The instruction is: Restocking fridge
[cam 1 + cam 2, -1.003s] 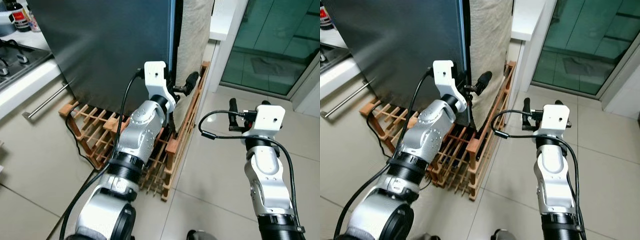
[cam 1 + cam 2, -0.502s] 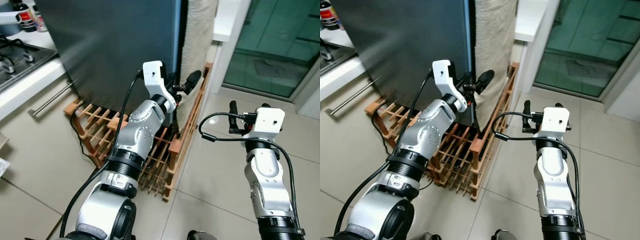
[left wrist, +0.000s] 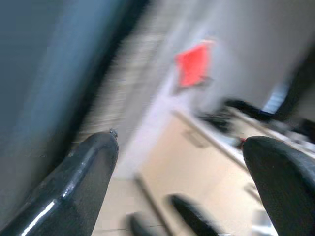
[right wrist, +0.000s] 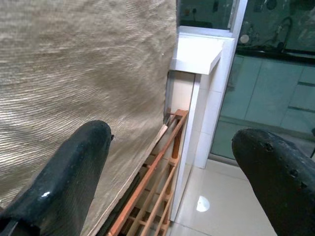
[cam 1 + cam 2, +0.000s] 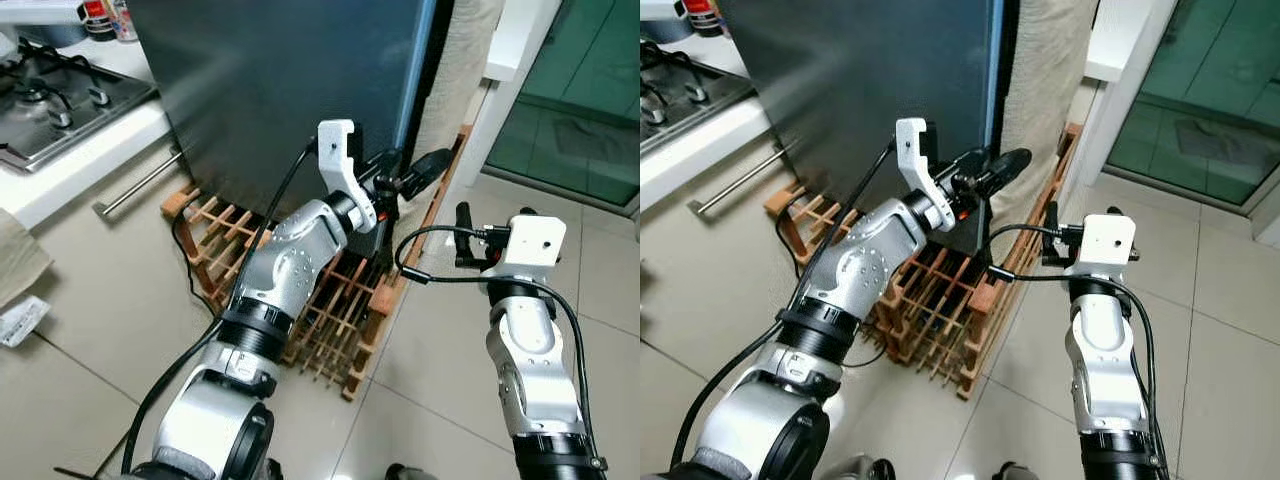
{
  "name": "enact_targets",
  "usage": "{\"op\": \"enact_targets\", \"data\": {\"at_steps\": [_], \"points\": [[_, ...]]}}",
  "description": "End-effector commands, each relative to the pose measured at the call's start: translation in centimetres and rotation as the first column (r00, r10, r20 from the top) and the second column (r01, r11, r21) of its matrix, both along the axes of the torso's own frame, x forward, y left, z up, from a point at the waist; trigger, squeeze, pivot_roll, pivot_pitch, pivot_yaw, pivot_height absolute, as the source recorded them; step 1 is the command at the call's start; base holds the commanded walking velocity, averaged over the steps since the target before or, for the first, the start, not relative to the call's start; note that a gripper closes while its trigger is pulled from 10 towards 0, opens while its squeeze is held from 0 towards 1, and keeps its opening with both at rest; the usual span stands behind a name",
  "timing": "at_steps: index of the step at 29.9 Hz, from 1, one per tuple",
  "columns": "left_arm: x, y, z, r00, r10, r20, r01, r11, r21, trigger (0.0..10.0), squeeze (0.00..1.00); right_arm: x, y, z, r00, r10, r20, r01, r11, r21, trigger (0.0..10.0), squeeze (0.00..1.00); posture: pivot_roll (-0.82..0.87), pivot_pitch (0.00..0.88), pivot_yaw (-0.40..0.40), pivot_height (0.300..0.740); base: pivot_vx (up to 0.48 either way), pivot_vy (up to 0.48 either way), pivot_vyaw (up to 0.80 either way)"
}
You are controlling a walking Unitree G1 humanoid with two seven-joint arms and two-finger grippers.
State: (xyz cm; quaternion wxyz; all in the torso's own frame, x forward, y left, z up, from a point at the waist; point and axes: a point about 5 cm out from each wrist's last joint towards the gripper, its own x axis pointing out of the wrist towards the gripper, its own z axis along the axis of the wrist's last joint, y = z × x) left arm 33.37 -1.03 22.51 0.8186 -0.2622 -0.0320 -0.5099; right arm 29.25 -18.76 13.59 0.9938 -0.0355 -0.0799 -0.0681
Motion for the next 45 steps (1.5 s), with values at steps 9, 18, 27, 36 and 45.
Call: {"op": "enact_targets", "data": {"at_steps": [9, 18, 27, 36, 45], "points": [[-3.6, -5.4, 1.8, 0.973, -0.225, -0.047, 0.213, 0.960, -0.180, 10.0, 0.00, -0.3, -0.6, 0.2, 1.000, -0.023, 0.005, 0.023, 1.000, 0.004, 10.0, 0.00, -0.20, 0.071, 0.051, 0.740, 0.000, 0.000, 0.00], [-1.4, 2.2, 2.2, 0.994, 0.106, -0.040, -0.110, 0.984, -0.137, 10.0, 0.00, -0.5, 0.0, 1.2, 0.999, -0.006, 0.035, 0.005, 1.000, 0.021, 10.0, 0.00, -0.17, 0.065, 0.054, 0.740, 0.000, 0.000, 0.00], [-1.3, 5.5, 2.5, 0.960, 0.280, -0.001, -0.279, 0.955, -0.102, 10.0, 0.00, 0.1, 0.4, 1.2, 0.999, 0.024, 0.028, -0.024, 1.000, 0.016, 10.0, 0.00, -0.13, 0.047, 0.036, 0.740, 0.000, 0.000, 0.00], [0.7, 12.7, 0.6, 0.648, 0.761, -0.007, -0.760, 0.648, 0.044, 10.0, 0.00, 2.2, 1.4, 1.8, 0.997, 0.079, 0.016, -0.079, 0.997, -0.009, 10.0, 0.00, -0.10, 0.033, 0.014, 0.740, 0.000, 0.000, 0.00], [-0.1, 14.8, -0.8, 0.484, 0.865, 0.130, -0.871, 0.464, 0.158, 10.0, 0.00, 4.0, 1.4, 3.1, 0.995, 0.090, 0.047, -0.091, 0.996, 0.012, 10.0, 0.00, -0.07, 0.036, -0.008, 0.740, 0.000, 0.000, 0.00]]}}
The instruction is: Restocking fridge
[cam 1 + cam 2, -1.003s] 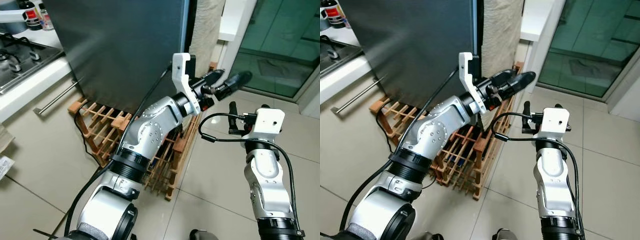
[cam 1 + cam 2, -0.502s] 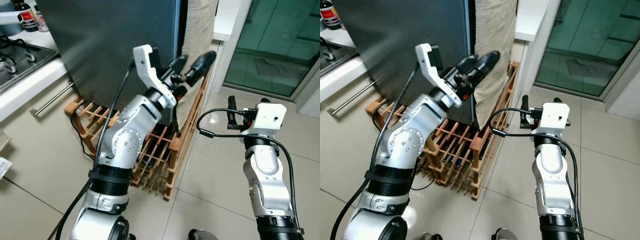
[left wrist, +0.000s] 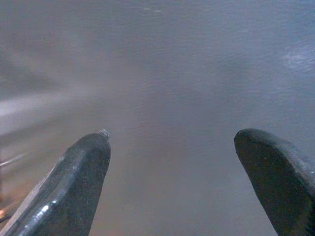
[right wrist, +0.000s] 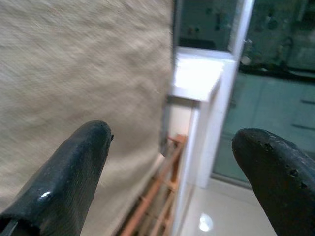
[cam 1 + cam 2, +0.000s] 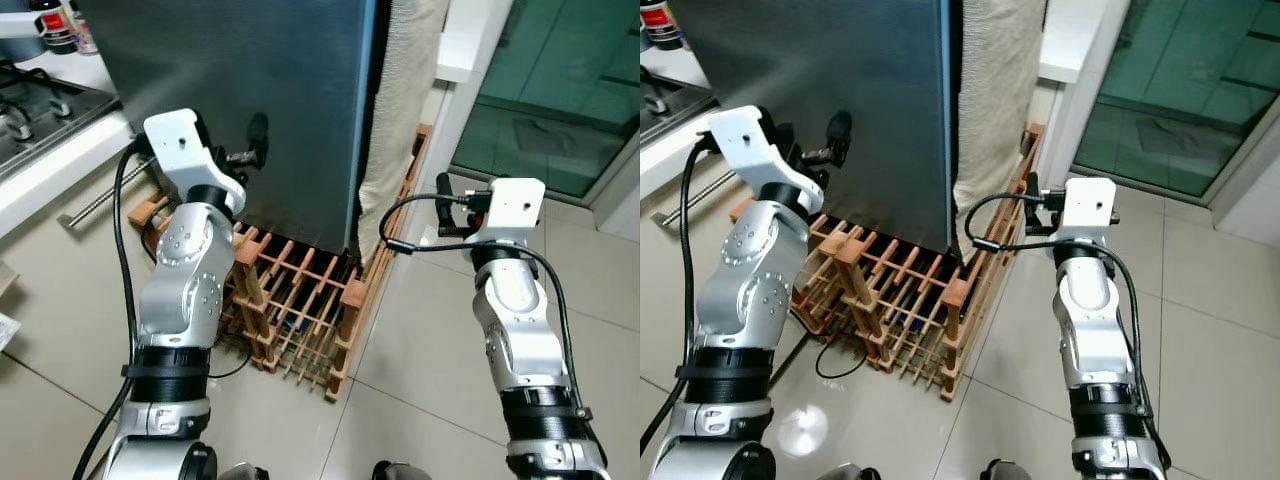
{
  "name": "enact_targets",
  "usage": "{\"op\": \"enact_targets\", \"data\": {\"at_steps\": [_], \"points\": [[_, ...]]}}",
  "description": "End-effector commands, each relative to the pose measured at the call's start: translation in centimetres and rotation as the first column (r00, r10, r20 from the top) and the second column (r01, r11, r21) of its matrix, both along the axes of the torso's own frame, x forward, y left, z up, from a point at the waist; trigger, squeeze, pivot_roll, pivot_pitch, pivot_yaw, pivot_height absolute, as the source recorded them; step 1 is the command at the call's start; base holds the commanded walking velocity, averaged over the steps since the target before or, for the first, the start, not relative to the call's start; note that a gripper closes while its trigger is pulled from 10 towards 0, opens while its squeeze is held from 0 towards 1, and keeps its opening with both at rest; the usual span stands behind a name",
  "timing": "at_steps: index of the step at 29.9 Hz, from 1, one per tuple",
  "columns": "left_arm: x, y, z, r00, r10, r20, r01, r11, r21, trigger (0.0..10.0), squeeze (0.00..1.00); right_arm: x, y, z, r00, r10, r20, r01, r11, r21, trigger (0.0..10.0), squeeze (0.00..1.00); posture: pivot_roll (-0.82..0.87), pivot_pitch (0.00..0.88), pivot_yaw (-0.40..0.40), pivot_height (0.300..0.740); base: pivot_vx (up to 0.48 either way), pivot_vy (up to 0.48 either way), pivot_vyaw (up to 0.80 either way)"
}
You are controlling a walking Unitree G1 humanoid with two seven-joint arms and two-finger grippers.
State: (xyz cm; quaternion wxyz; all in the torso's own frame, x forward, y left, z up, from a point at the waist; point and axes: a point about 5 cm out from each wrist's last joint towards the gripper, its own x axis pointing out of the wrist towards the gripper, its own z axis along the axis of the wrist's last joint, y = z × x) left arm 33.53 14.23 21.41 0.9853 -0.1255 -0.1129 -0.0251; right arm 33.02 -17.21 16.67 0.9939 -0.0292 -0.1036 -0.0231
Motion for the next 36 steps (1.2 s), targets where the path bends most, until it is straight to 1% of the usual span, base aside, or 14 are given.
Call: {"op": "enact_targets", "data": {"at_steps": [1, 5, 7, 9, 12, 18, 20, 21, 22, 23, 25, 28, 31, 36], "points": [[-0.3, -0.5, 0.2, 1.000, 0.000, 0.015, 0.000, 1.000, 0.018, 10.0, 0.00, 0.3, 0.0, 0.2, 1.000, 0.003, 0.005, -0.003, 1.000, 0.014, 10.0, 0.00, -0.07, 0.036, -0.009, 0.740, 0.000, 0.000, 0.00], [-0.6, -1.0, -0.2, 1.000, 0.000, 0.003, 0.000, 1.000, 0.021, 10.0, 0.00, 0.8, 1.2, 1.6, 0.999, 0.040, 0.026, -0.041, 0.999, 0.035, 10.0, 0.00, -0.05, 0.044, -0.013, 0.740, 0.000, 0.000, 0.00], [-0.6, -1.0, -0.2, 1.000, 0.004, 0.004, -0.004, 1.000, 0.022, 10.0, 0.00, 0.8, 1.4, 1.7, 0.998, 0.048, 0.028, -0.049, 0.998, 0.041, 10.0, 0.00, -0.05, 0.044, -0.013, 0.740, 0.000, 0.000, 0.00], [-0.7, -1.1, -0.3, 1.000, 0.004, 0.003, -0.004, 1.000, 0.025, 10.0, 0.00, 0.7, 2.3, 2.3, 0.997, 0.070, 0.043, -0.072, 0.996, 0.043, 10.0, 0.00, -0.05, 0.045, -0.013, 0.740, 0.000, 0.000, 0.00], [-0.7, -1.2, -0.3, 1.000, -0.003, 0.004, 0.003, 1.000, 0.027, 10.0, 0.00, 0.7, 2.6, 2.4, 0.996, 0.082, 0.045, -0.084, 0.995, 0.045, 10.0, 0.00, -0.05, 0.045, -0.014, 0.740, 0.000, 0.000, 0.00], [-0.9, -1.7, -0.8, 1.000, -0.012, -0.009, 0.012, 0.999, 0.030, 10.0, 0.00, 1.0, 3.1, 1.2, 0.996, 0.091, 0.007, -0.091, 0.995, 0.047, 10.0, 0.00, -0.05, 0.046, -0.018, 0.740, 0.000, 0.000, 0.00], [-0.9, -1.5, -1.0, 1.000, 0.006, -0.013, -0.006, 0.999, 0.045, 10.0, 0.00, 1.2, 3.3, 1.1, 0.995, 0.101, -0.003, -0.100, 0.994, 0.045, 10.0, 0.00, -0.05, 0.046, -0.018, 0.740, 0.000, 0.000, 0.00], [-0.9, -1.2, -1.2, 0.999, 0.045, -0.017, -0.043, 0.995, 0.090, 10.0, 0.00, 1.4, 3.6, 1.1, 0.994, 0.109, -0.007, -0.108, 0.993, 0.043, 10.0, 0.00, -0.05, 0.046, -0.021, 0.740, 0.000, 0.000, 0.00], [-0.9, -1.2, -1.2, 0.999, 0.045, -0.017, -0.043, 0.995, 0.090, 10.0, 0.00, 1.4, 3.6, 1.1, 0.994, 0.109, -0.007, -0.108, 0.993, 0.043, 10.0, 0.00, -0.05, 0.046, -0.021, 0.740, 0.000, 0.000, 0.00], [-0.9, -0.8, -1.5, 0.996, 0.086, -0.030, -0.082, 0.989, 0.123, 10.0, 0.00, 1.8, 3.7, 1.1, 0.993, 0.114, -0.011, -0.113, 0.993, 0.043, 10.0, 0.00, -0.05, 0.046, -0.027, 0.740, 0.000, 0.000, 0.00], [-0.9, -0.6, -1.7, 0.994, 0.107, -0.038, -0.100, 0.986, 0.135, 10.0, 0.00, 1.9, 3.7, 1.2, 0.993, 0.116, -0.011, -0.116, 0.992, 0.045, 10.0, 0.00, -0.04, 0.048, -0.032, 0.740, 0.000, 0.000, 0.00], [-1.0, -0.1, -1.9, 0.988, 0.147, -0.050, -0.139, 0.982, 0.130, 10.0, 0.00, 2.5, 4.1, 1.5, 0.991, 0.132, -0.010, -0.131, 0.990, 0.044, 10.0, 0.00, -0.03, 0.052, -0.043, 0.740, 0.000, 0.000, 0.00], [-1.1, 0.0, -1.9, 0.988, 0.151, -0.045, -0.144, 0.981, 0.129, 10.0, 0.00, 2.7, 4.3, 1.9, 0.990, 0.140, -0.006, -0.140, 0.989, 0.044, 10.0, 0.00, -0.03, 0.055, -0.049, 0.740, 0.000, 0.000, 0.00], [-1.4, -0.1, -2.0, 0.988, 0.150, -0.045, -0.143, 0.981, 0.129, 10.0, 0.00, 2.3, 4.9, 2.6, 0.988, 0.152, 0.008, -0.152, 0.988, 0.040, 10.0, 0.00, -0.03, 0.060, -0.058, 0.740, 0.000, 0.000, 0.00]]}}
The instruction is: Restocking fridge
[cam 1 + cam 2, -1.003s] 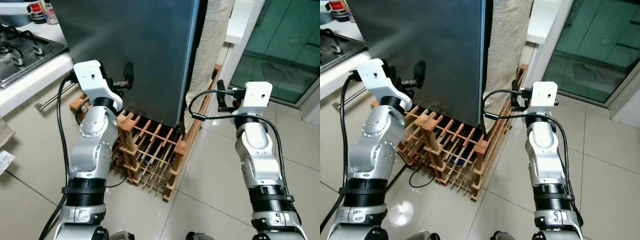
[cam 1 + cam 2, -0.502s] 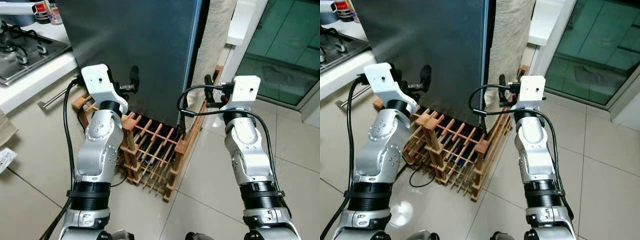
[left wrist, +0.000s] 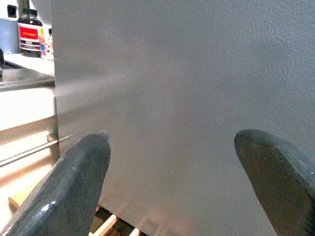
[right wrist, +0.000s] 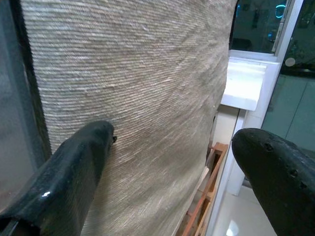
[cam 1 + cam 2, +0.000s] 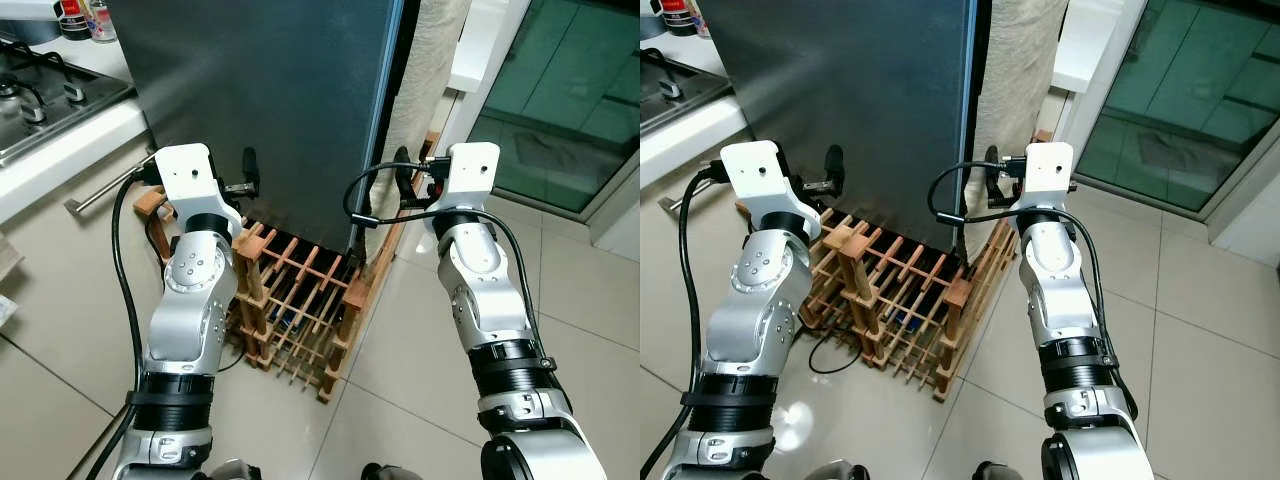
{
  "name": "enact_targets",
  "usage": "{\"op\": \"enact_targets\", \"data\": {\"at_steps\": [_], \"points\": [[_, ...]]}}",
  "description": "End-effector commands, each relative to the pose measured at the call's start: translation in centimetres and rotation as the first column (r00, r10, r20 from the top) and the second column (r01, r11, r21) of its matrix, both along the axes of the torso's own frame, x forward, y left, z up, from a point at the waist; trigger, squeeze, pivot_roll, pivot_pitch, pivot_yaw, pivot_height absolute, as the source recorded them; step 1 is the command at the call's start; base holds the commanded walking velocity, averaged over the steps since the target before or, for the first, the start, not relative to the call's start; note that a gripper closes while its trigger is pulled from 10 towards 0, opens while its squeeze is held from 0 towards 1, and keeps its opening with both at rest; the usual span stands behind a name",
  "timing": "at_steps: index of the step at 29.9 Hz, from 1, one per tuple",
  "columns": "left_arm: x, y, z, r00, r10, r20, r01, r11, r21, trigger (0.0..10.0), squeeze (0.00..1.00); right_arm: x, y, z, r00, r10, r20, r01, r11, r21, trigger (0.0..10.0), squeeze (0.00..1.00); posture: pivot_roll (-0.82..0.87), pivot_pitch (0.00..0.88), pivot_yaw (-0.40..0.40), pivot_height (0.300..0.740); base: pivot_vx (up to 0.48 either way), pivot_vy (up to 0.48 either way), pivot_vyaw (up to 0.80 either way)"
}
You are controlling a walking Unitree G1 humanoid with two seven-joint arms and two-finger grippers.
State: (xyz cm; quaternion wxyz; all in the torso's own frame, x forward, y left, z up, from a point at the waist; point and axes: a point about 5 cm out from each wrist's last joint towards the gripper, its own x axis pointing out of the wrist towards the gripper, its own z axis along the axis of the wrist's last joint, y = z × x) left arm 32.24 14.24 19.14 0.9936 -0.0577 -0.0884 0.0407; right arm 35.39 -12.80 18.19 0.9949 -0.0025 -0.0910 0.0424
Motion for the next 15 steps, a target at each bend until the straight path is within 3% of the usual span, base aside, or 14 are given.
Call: {"op": "enact_targets", "data": {"at_steps": [1, 3, 7, 15], "points": [[-0.2, -0.2, 0.2, 1.000, 0.007, 0.006, -0.007, 1.000, 0.003, 10.0, 0.00, -0.2, 0.5, 1.0, 0.999, 0.014, 0.033, -0.014, 1.000, 0.005, 10.0, 0.00, -0.03, 0.060, -0.058, 0.740, 0.000, 0.000, 0.00], [-0.3, -0.4, -0.2, 1.000, -0.003, 0.000, 0.003, 1.000, 0.004, 10.0, 0.00, -1.4, 0.3, 0.0, 1.000, -0.007, 0.007, 0.007, 1.000, 0.017, 10.0, 0.00, -0.03, 0.063, -0.059, 0.740, 0.000, 0.000, 0.00], [-0.4, -0.5, -0.6, 1.000, -0.009, -0.009, 0.009, 1.000, 0.028, 10.0, 0.00, -2.0, 0.5, -0.6, 1.000, -0.013, -0.001, 0.013, 1.000, 0.014, 10.0, 0.00, -0.04, 0.064, -0.055, 0.740, 0.000, 0.000, 0.00], [0.0, -0.8, -0.9, 1.000, -0.013, -0.013, 0.013, 0.999, 0.043, 10.0, 0.00, -1.8, 0.1, -0.2, 1.000, -0.029, 0.000, 0.029, 1.000, 0.012, 10.0, 0.00, -0.05, 0.060, -0.050, 0.740, 0.000, 0.000, 0.00]]}}
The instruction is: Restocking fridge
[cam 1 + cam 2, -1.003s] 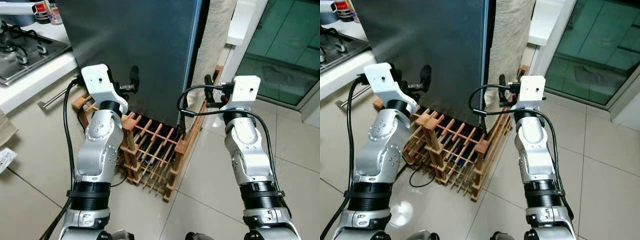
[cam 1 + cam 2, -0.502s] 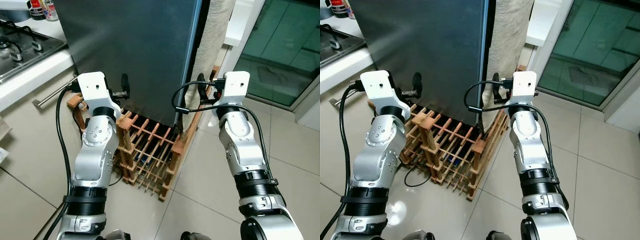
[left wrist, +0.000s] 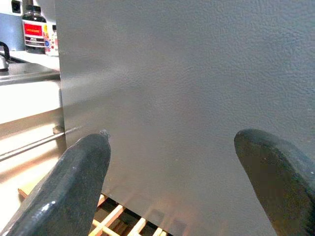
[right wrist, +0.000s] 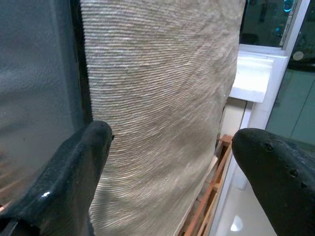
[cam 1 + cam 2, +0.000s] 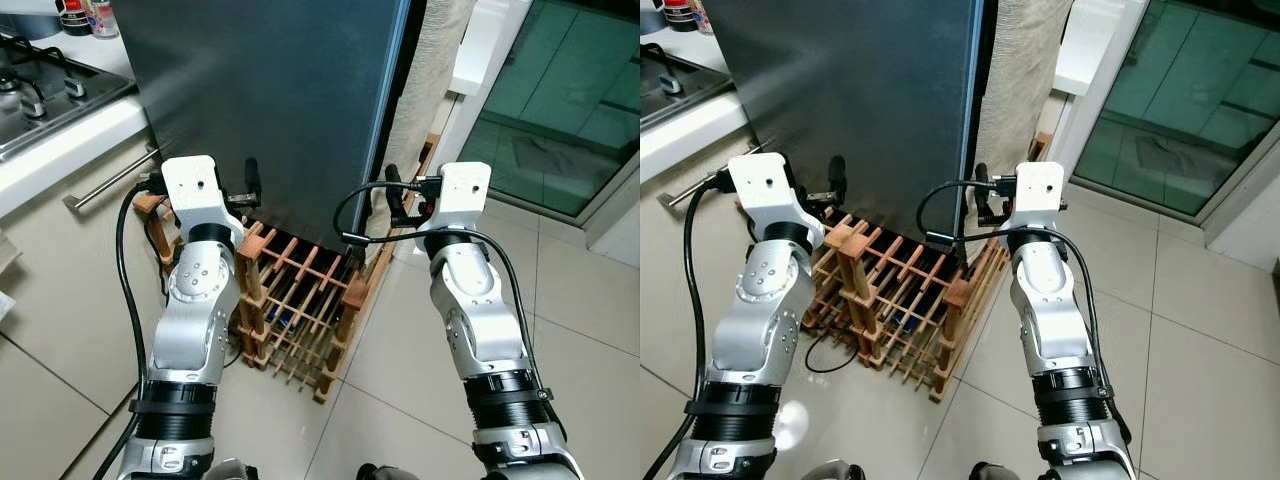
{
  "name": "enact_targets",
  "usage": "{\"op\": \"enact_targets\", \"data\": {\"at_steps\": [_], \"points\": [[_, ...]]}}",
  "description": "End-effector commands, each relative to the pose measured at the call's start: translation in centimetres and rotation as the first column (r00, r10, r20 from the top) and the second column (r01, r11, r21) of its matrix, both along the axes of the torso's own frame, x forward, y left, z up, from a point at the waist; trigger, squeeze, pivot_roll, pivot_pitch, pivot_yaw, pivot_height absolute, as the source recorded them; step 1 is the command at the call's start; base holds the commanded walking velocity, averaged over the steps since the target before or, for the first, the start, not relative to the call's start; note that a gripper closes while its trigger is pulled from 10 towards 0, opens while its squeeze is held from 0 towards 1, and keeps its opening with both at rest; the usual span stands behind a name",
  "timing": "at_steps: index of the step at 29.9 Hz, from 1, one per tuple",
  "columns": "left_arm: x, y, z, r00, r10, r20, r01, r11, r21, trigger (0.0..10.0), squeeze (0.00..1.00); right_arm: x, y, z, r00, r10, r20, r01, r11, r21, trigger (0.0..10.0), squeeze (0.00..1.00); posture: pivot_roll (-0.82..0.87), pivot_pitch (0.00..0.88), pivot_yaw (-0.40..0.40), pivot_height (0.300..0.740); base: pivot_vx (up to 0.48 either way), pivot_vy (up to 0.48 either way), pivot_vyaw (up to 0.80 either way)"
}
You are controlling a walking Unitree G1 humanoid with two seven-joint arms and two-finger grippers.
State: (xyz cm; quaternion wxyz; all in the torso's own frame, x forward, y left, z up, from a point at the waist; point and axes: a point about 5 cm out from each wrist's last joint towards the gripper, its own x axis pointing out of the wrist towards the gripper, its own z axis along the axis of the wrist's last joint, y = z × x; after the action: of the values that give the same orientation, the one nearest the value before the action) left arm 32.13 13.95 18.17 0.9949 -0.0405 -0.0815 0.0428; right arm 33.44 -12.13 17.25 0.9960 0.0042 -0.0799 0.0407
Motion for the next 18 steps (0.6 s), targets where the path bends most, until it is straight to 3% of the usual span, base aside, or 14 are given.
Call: {"op": "enact_targets", "data": {"at_steps": [1, 10, 16, 18], "points": [[0.1, -0.6, 0.1, 1.000, -0.019, 0.003, 0.019, 1.000, 0.009, 10.0, 0.00, 0.3, -0.6, 0.7, 0.999, -0.031, 0.023, 0.031, 1.000, -0.004, 10.0, 0.00, -0.05, 0.060, -0.049, 0.740, 0.000, 0.000, 0.00], [0.1, -1.2, 0.1, 1.000, -0.029, 0.010, 0.029, 1.000, 0.004, 10.0, 0.00, 1.9, 0.1, 1.0, 1.000, -0.001, 0.022, 0.001, 1.000, -0.012, 10.0, 0.00, -0.04, 0.060, -0.052, 0.740, 0.000, 0.000, 0.00], [-0.3, -1.7, -0.1, 0.994, -0.110, 0.023, 0.109, 0.994, 0.007, 10.0, 0.00, 2.5, 0.4, 1.4, 1.000, 0.007, 0.028, -0.007, 1.000, 0.010, 10.0, 0.00, -0.04, 0.065, -0.057, 0.740, 0.000, 0.000, 0.00], [-0.7, -1.5, -0.8, 0.991, -0.132, 0.008, 0.131, 0.990, 0.054, 10.0, 0.00, 2.7, 0.8, 1.4, 0.999, 0.024, 0.023, -0.025, 0.999, 0.036, 10.0, 0.00, -0.03, 0.071, -0.060, 0.740, 0.000, 0.000, 0.00]]}}
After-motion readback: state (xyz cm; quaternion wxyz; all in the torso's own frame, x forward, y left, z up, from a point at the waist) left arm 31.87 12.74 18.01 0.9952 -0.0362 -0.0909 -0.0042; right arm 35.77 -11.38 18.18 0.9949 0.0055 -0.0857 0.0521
